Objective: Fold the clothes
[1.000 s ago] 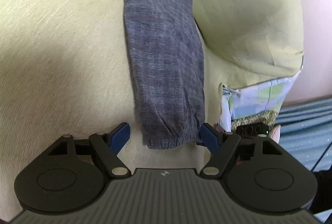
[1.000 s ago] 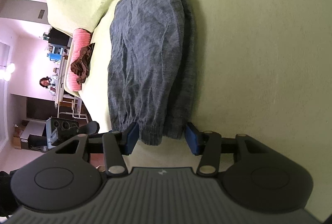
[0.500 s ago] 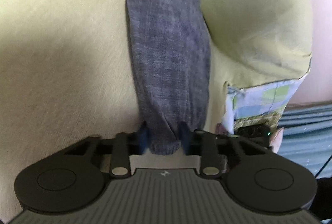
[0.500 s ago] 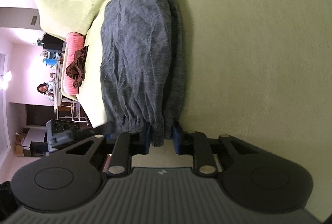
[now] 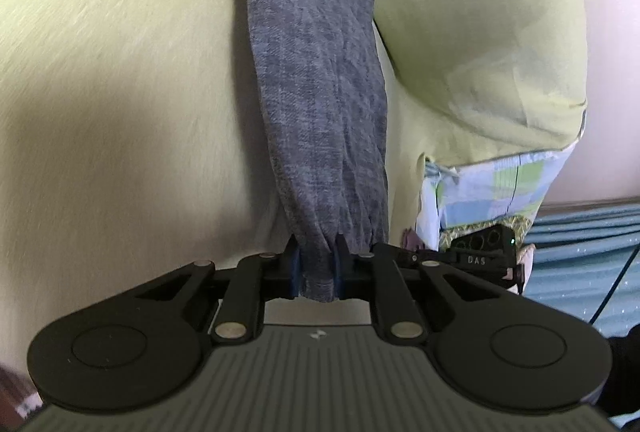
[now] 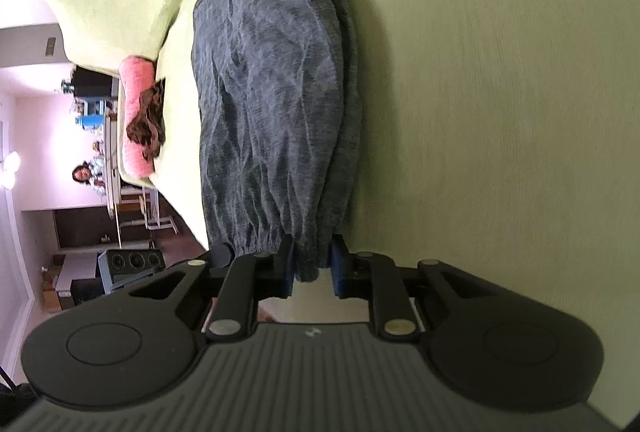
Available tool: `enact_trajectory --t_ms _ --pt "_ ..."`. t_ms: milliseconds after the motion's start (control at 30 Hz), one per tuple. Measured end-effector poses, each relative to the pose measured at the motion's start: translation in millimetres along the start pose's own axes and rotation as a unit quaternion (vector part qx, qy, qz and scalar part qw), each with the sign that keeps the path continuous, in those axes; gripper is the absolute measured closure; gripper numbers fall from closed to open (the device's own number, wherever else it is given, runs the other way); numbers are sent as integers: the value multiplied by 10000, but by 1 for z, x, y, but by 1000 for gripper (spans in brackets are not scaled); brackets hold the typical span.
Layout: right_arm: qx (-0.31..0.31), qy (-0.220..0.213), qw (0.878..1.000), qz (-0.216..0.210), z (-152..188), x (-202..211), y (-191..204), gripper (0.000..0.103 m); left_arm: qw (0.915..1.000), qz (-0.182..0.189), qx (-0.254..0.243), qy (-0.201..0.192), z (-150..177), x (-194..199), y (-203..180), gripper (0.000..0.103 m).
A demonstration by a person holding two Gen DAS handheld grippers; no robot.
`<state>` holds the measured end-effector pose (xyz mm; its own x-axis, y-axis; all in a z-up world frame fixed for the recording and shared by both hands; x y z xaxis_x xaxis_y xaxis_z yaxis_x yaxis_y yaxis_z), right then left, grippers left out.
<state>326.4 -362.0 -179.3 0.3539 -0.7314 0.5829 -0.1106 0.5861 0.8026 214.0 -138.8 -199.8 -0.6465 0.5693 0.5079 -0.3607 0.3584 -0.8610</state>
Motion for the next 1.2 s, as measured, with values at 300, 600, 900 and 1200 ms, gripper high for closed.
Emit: enact_trajectory --t_ms 300,600,900,1200 --pt "-300 361 9988 165 63 6 -5 88 9990 -93 387 199 64 22 13 88" --pt "-769 749 9936 355 127 6 -13 88 9947 -244 905 427 120 38 26 88" --pt "-1536 1058 9817 377 112 15 5 88 9855 -354 1458 790 91 45 3 88" --pt "-2706 1195 9552 -101 66 24 22 88 9755 -171 2131 514 30 48 -9 88"
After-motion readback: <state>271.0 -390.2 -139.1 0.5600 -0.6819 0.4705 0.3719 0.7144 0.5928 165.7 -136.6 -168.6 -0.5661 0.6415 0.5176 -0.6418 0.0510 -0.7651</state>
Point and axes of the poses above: each gripper's, at about its wrist camera, not at the fingertips, and x roughly against the way its jaws point, y to its left, z to its underside, the point moved 7 cm from there along -x, roughly the way its jaws point, and after that the axes turned 1 degree about -z, right-handed, at the moved point
